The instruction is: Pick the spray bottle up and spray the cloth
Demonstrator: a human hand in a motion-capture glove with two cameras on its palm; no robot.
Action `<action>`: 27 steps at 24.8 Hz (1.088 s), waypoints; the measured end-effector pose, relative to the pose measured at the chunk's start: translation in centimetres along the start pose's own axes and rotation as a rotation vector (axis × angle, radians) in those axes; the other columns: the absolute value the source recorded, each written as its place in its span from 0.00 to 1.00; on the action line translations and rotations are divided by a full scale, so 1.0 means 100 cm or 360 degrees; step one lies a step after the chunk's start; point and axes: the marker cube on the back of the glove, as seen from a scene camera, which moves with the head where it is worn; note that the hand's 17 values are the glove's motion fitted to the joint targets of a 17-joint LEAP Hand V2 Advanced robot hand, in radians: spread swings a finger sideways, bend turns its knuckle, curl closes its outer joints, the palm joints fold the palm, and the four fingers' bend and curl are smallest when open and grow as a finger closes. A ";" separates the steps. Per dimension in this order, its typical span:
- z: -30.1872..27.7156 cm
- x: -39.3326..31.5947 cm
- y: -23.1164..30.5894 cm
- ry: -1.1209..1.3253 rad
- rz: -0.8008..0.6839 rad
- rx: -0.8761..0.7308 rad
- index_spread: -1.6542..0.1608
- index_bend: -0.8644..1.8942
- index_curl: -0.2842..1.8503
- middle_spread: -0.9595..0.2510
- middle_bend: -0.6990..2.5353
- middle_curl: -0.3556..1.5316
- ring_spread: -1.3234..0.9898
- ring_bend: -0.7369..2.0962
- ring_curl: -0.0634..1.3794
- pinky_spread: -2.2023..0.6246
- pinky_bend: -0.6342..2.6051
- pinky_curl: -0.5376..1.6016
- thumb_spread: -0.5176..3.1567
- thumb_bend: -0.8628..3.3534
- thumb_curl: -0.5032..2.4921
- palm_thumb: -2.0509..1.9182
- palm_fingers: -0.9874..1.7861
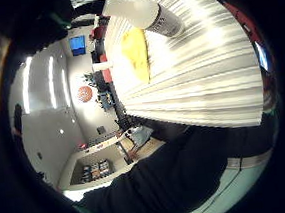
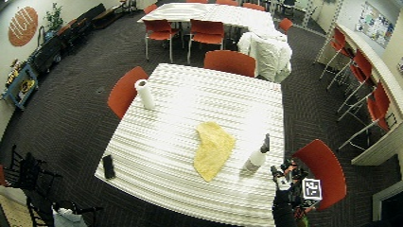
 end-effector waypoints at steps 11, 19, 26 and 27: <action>-0.004 0.029 -0.037 0.0249 0.0090 0.0152 0.72 0.36 0.24 0.83 0.27 0.35 0.62 0.42 0.28 0.83 0.39 0.43 0.43 0.21 0.33 0.73 0.43; -0.001 0.042 -0.044 0.0176 0.0255 0.0267 0.72 0.37 0.25 0.82 0.27 0.35 0.62 0.42 0.28 0.83 0.38 0.43 0.43 0.21 0.34 0.73 0.44; 0.001 0.034 -0.049 0.0126 0.0199 0.0323 0.72 0.38 0.26 0.81 0.28 0.36 0.62 0.42 0.28 0.84 0.35 0.42 0.43 0.20 0.34 0.74 0.44; 0.003 0.032 -0.049 0.0128 0.0194 0.0319 0.72 0.38 0.26 0.81 0.28 0.36 0.62 0.42 0.28 0.84 0.35 0.42 0.43 0.20 0.34 0.74 0.44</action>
